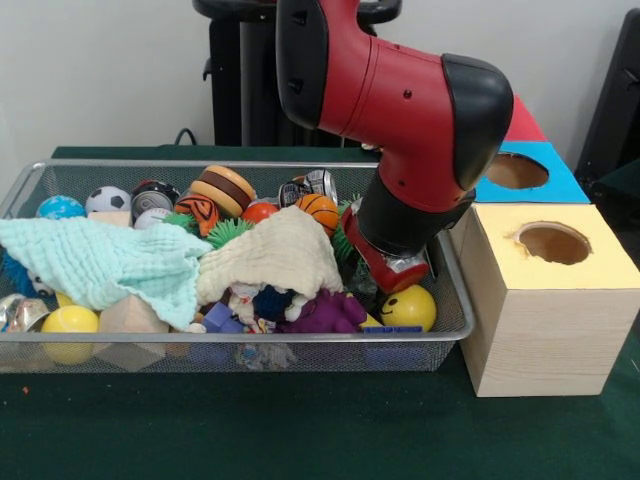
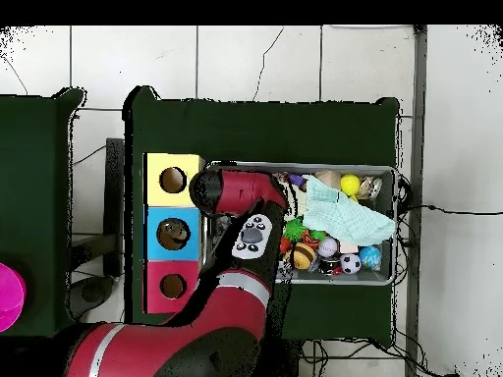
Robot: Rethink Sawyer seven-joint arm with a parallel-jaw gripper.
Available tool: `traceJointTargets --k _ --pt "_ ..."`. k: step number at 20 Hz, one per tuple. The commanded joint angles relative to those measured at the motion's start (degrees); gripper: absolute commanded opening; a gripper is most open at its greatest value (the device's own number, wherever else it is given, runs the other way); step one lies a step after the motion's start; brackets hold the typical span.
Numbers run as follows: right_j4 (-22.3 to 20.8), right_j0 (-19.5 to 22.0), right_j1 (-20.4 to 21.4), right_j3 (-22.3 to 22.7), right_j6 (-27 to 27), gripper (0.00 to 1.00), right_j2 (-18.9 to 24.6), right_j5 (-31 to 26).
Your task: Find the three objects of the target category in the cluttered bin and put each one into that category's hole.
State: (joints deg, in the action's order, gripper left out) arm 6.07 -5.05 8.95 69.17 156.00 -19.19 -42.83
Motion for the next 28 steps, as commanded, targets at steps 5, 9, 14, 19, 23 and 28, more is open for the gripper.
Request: traceJointTargets --k 5,9,14,19,23,28 --pt "3.90 -0.76 -2.00 2.29 3.99 0.00 9.84 -4.41" --pt "3.75 -0.45 -1.82 2.46 2.50 0.00 10.85 -3.96" --pt "3.72 -0.64 -2.16 1.60 2.76 0.00 10.77 -6.16" --pt "3.57 -0.64 -2.21 1.38 2.82 0.00 10.66 -4.53" --pt "0.15 -3.07 -1.97 -0.08 2.66 0.00 6.77 -2.21" --pt "-3.92 -7.84 -2.04 -1.90 5.24 0.00 -0.91 2.73"
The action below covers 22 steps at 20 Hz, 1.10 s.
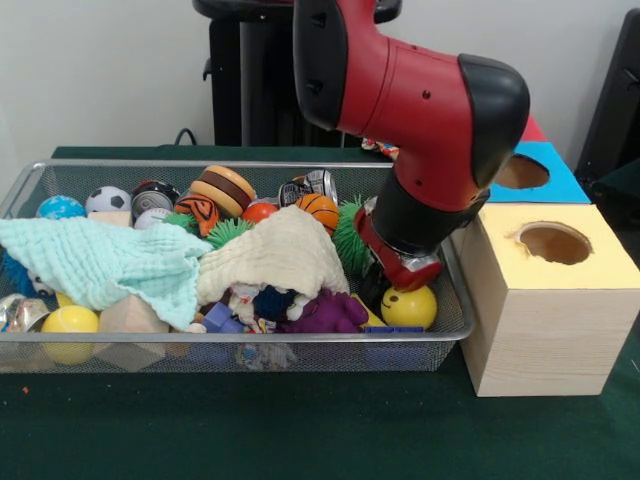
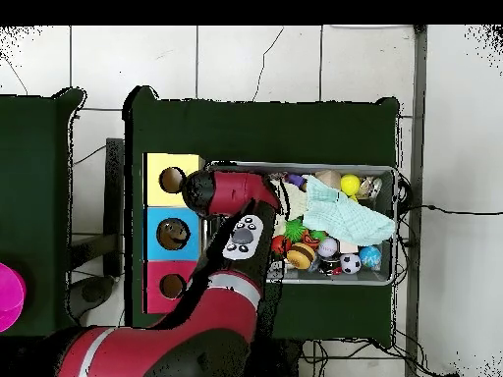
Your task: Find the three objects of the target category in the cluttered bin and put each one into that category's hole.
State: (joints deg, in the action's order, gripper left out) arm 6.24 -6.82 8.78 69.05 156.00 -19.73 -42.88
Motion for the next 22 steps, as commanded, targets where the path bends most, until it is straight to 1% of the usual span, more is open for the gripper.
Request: traceJointTargets --k 1,4,8,15,18,19,20,21,22 --pt "-4.49 -6.99 -1.63 -1.42 5.76 0.00 -1.33 3.55" --pt "-5.13 -9.14 -0.92 -0.74 6.73 0.00 -3.78 3.66" --pt "-5.61 -10.46 -1.10 -0.98 7.44 0.00 -6.76 4.65" --pt "-5.75 -9.24 -1.59 -1.13 5.60 0.00 -7.99 6.81" --pt "-5.37 -8.65 -1.51 -1.04 4.61 0.00 -7.36 6.55" --pt "-4.99 -7.87 -1.35 -0.83 3.78 0.00 -6.42 6.13" --pt "-4.11 -6.93 -0.88 -0.18 2.88 0.00 -4.73 5.25" --pt "-2.51 -4.97 0.32 1.38 0.74 0.00 -1.37 3.39" --pt "-1.55 -3.48 1.02 2.30 -0.98 0.00 0.96 2.10"
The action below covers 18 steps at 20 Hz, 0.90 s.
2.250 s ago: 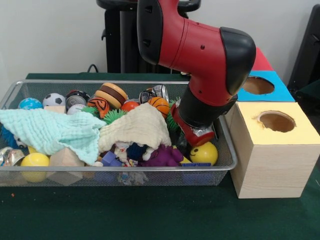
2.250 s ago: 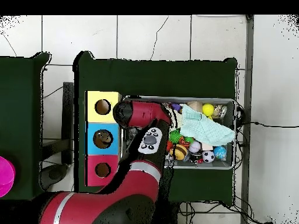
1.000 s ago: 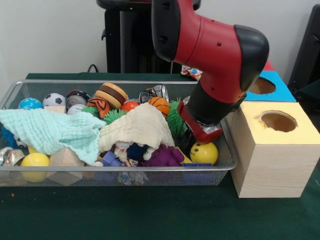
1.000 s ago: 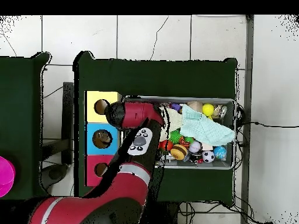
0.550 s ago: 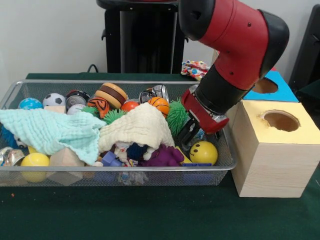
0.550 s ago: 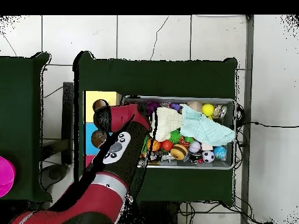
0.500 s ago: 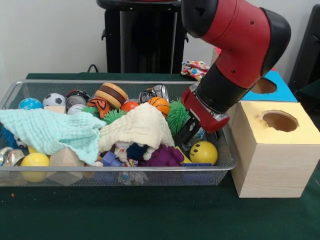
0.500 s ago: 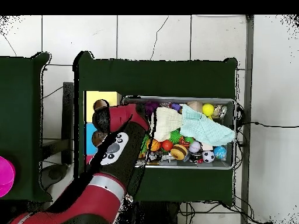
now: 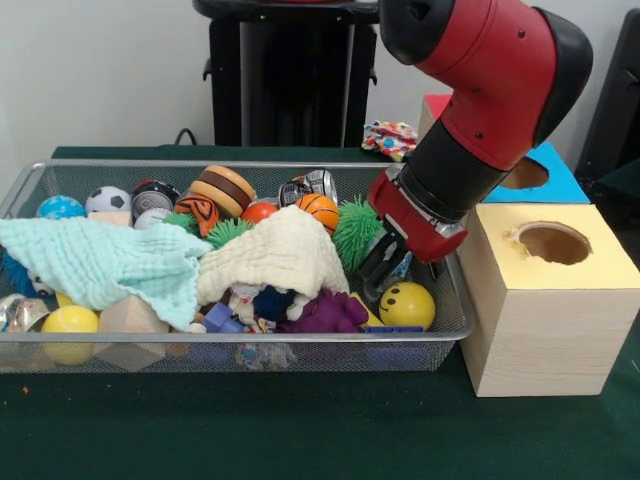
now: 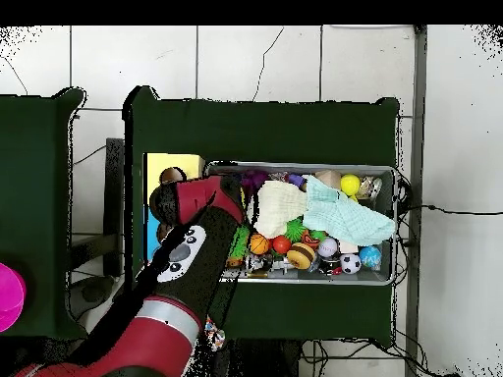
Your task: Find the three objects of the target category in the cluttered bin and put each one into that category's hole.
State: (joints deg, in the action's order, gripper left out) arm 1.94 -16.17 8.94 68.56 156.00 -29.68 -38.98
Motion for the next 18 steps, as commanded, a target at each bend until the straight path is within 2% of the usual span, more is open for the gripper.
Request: traceJointTargets --k 1,5,8,10,13,18 --pt "2.92 7.20 1.00 3.25 -2.35 0.00 12.37 -1.76" --pt "2.50 9.31 1.00 3.51 -3.76 0.00 14.57 -2.52" --pt "0.43 9.67 2.00 3.48 -4.43 0.00 14.19 -2.47" --pt "0.30 10.50 3.28 5.06 -4.31 0.00 14.84 -2.26" --pt "0.10 9.81 4.21 6.18 -1.60 0.00 13.37 -1.40" --pt "0.08 8.87 3.16 5.81 1.24 0.00 12.25 0.48"
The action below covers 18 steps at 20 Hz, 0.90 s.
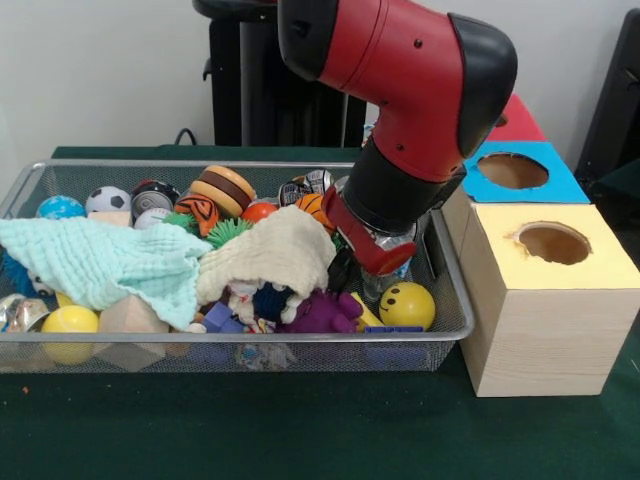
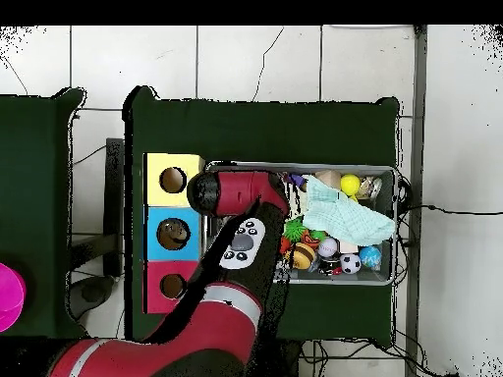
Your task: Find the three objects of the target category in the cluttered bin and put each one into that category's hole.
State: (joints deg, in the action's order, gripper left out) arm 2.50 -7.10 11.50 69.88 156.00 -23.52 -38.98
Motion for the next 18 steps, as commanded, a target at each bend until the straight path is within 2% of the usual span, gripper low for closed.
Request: traceJointTargets --k 1,12,18 --pt "-0.48 -0.41 0.37 4.22 1.71 0.00 5.77 0.64" --pt "-0.71 -3.28 -4.89 1.95 6.82 0.00 3.87 7.56" --pt "-0.20 -3.67 -6.17 1.40 6.60 0.00 3.20 9.18"
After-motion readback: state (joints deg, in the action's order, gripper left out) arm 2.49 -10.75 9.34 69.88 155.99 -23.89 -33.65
